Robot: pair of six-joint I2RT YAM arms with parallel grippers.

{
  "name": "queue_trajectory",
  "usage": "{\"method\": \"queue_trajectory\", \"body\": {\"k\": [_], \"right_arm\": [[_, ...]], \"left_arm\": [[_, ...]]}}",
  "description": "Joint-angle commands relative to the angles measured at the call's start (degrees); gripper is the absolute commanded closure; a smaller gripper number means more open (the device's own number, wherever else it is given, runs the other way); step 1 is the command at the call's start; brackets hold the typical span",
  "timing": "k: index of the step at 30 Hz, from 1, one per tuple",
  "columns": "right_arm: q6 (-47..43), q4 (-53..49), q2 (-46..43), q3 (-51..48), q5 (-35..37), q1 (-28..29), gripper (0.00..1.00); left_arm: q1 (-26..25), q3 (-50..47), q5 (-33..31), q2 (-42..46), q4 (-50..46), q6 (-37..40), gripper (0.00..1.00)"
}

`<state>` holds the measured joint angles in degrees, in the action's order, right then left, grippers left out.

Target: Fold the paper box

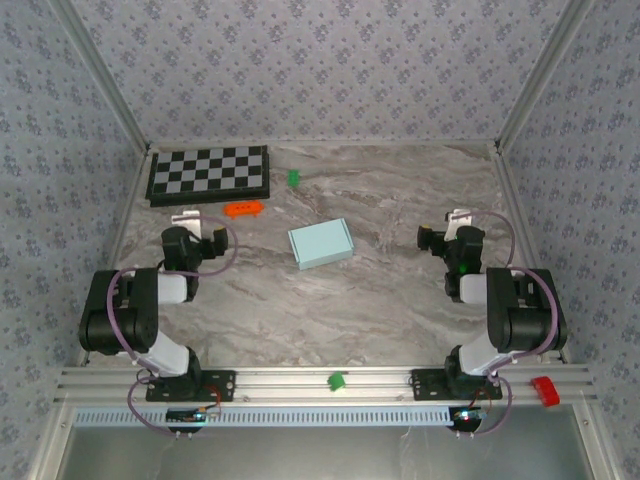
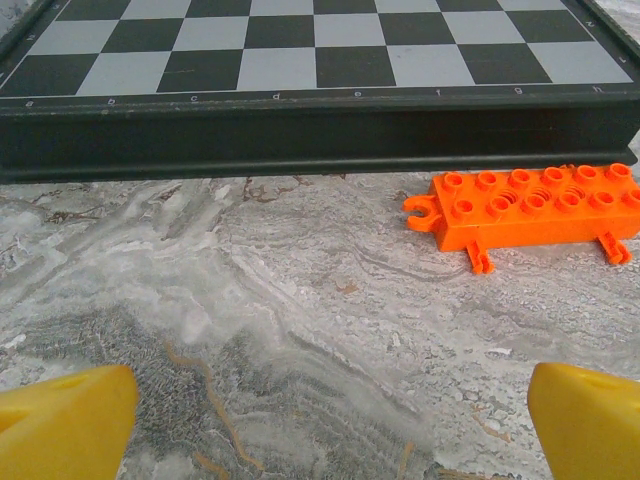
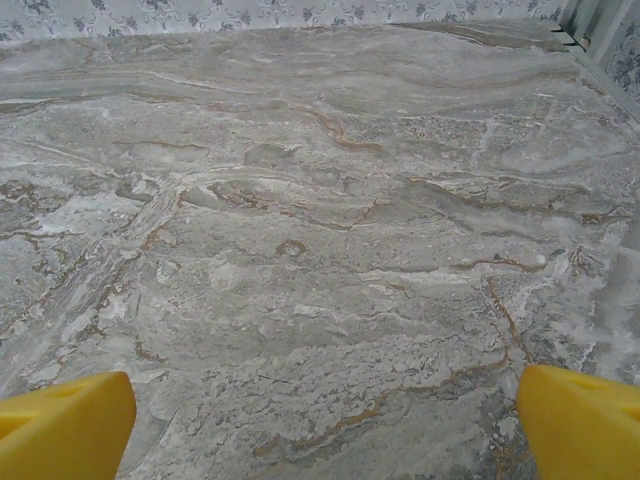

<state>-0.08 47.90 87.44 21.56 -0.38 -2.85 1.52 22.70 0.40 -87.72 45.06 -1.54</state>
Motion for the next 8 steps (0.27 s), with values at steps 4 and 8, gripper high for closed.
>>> {"method": "queue_trajectory", "body": {"k": [4, 8], "right_arm": [[-0.71, 1.41, 0.42, 0.06, 0.77, 0.3, 0.0], [-0.71, 1.34, 0.41, 0.06, 0.75, 0.27, 0.0]], "left_arm": [[0.49, 1.21, -0.27, -0.33, 1.13, -0.37, 0.01], [0.39, 1.12, -0.32, -0.3, 1.35, -0.34, 0.01]]}}
